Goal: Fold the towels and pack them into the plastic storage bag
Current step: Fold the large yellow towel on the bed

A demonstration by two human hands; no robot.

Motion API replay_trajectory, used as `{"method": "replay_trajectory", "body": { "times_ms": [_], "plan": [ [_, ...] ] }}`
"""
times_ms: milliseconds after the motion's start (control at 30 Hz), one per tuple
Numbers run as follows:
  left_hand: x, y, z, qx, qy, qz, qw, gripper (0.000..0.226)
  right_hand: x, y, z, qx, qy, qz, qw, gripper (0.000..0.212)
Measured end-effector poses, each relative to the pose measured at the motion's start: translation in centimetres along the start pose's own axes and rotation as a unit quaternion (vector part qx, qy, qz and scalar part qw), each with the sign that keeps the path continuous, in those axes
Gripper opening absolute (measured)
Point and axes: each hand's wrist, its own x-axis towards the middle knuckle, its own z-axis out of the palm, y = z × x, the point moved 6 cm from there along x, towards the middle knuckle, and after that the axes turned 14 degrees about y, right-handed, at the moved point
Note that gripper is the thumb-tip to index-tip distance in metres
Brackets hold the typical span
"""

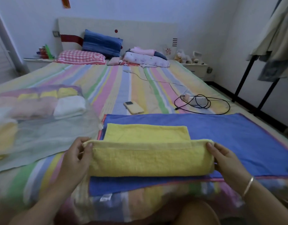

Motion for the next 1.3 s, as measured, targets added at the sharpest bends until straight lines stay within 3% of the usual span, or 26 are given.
{"method": "replay_trajectory", "body": {
  "times_ms": [133,300,433,567,633,767,833,900,967,1000,1100,1167,1200,1233,1300],
  "plan": [
    [4.5,0.5,4.4,0.181,0.056,0.121,0.974,0.019,5.8,-0.7,2.1,-0.049,0.071,-0.041,0.995,0.020],
    [9.7,-2.1,11.4,0.390,-0.030,0.142,0.909,0.020,12.8,-0.2,4.6,-0.132,0.125,-0.080,0.980,0.026],
    [11.2,-4.2,14.5,0.501,-0.070,0.176,0.845,0.017,16.3,1.7,5.7,-0.268,0.125,-0.089,0.951,0.035],
    [10.5,-5.9,16.1,0.621,-0.130,0.168,0.754,0.050,16.5,2.5,6.2,-0.369,0.107,-0.095,0.918,0.034],
    [10.1,-6.1,16.6,0.641,-0.149,0.176,0.732,0.056,16.2,2.4,6.1,-0.427,0.105,-0.105,0.892,0.033],
    [9.7,-4.7,16.3,0.620,-0.114,0.195,0.752,0.054,14.6,2.5,5.6,-0.532,0.064,-0.039,0.843,0.054],
    [8.8,-3.4,16.4,0.612,-0.088,0.242,0.748,0.052,13.5,2.8,5.4,-0.543,0.021,0.011,0.839,0.063],
    [6.5,-1.4,17.6,0.502,-0.100,0.304,0.803,0.048,12.3,3.0,5.0,-0.512,-0.006,0.050,0.857,0.061],
    [3.4,0.5,19.1,0.365,-0.182,0.298,0.863,0.057,11.2,2.8,4.8,-0.468,-0.035,0.077,0.880,0.051],
    [1.9,1.1,20.1,0.334,-0.240,0.276,0.869,0.067,10.7,2.6,4.7,-0.442,-0.048,0.091,0.891,0.045],
    [-2.2,0.2,21.8,0.365,-0.354,0.265,0.819,0.087,9.0,1.4,5.6,-0.340,-0.061,0.139,0.928,0.033],
    [-3.8,-1.7,22.2,0.390,-0.373,0.269,0.798,0.089,7.8,-0.5,7.2,-0.263,-0.054,0.140,0.953,0.028],
    [-3.9,-2.3,22.2,0.386,-0.368,0.265,0.803,0.088,7.3,-1.6,8.2,-0.231,-0.049,0.130,0.963,0.027],
    [-3.7,-2.2,22.0,0.356,-0.360,0.251,0.825,0.086,7.0,-2.7,9.5,-0.201,-0.047,0.118,0.971,0.028],
    [-2.6,-1.3,21.0,0.200,-0.327,0.146,0.912,0.068,5.6,-4.8,12.9,-0.143,-0.076,0.099,0.982,0.027]
  ]
}}
